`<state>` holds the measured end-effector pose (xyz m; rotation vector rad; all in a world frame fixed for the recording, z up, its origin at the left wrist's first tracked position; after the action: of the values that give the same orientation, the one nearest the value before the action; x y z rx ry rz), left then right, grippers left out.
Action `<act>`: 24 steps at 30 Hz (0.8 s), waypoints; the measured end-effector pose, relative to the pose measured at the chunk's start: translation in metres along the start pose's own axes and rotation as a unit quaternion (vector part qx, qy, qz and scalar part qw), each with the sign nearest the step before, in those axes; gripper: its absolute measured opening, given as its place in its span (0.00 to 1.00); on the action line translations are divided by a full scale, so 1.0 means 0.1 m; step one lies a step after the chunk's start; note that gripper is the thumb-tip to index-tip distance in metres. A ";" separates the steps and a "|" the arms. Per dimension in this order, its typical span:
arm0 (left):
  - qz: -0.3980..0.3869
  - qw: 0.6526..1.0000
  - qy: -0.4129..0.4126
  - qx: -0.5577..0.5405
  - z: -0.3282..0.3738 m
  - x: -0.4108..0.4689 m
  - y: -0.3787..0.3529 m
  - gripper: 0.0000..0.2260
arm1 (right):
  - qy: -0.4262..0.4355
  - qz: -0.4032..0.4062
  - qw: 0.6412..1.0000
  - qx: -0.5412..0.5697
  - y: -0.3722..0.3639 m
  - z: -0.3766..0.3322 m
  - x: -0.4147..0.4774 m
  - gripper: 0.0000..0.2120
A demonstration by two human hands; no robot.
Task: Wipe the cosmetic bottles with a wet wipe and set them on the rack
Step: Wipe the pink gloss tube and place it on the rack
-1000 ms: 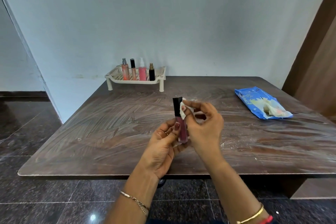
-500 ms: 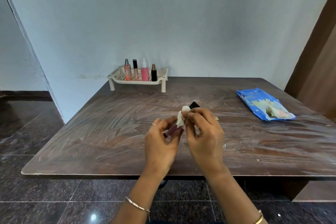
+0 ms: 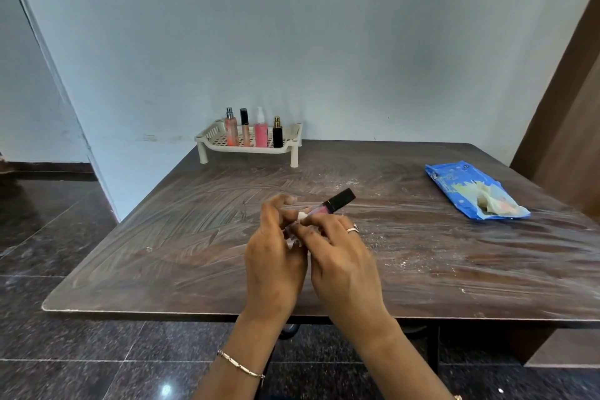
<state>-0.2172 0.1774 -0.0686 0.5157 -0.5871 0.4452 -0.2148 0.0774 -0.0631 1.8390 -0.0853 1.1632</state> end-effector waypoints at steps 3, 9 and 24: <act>-0.003 1.000 -0.003 -0.013 0.02 0.01 -0.01 0.21 | 0.008 0.013 0.999 -0.039 0.01 0.11 0.04 0.12; 0.005 1.000 -0.015 -0.014 -0.01 -0.02 -0.03 0.21 | -0.085 0.052 0.994 -0.041 0.13 0.51 0.18 0.12; -0.080 0.971 0.142 -0.175 -0.09 -0.02 -0.06 0.15 | -0.339 0.042 0.593 0.729 0.16 0.59 0.26 0.11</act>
<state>-0.2117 0.1774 -0.0781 0.1548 -0.3334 0.2479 -0.1687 0.0358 -0.0406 3.7078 0.5356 0.2826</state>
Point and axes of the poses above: each hand's wrist, its own x-axis towards the middle knuckle, its own y-axis out of the back of the hand, z = x × y, the point moved 2 cm from there along x, towards the middle knuckle, and after that the axes turned 7 degrees about -z, right-handed, at the moved point
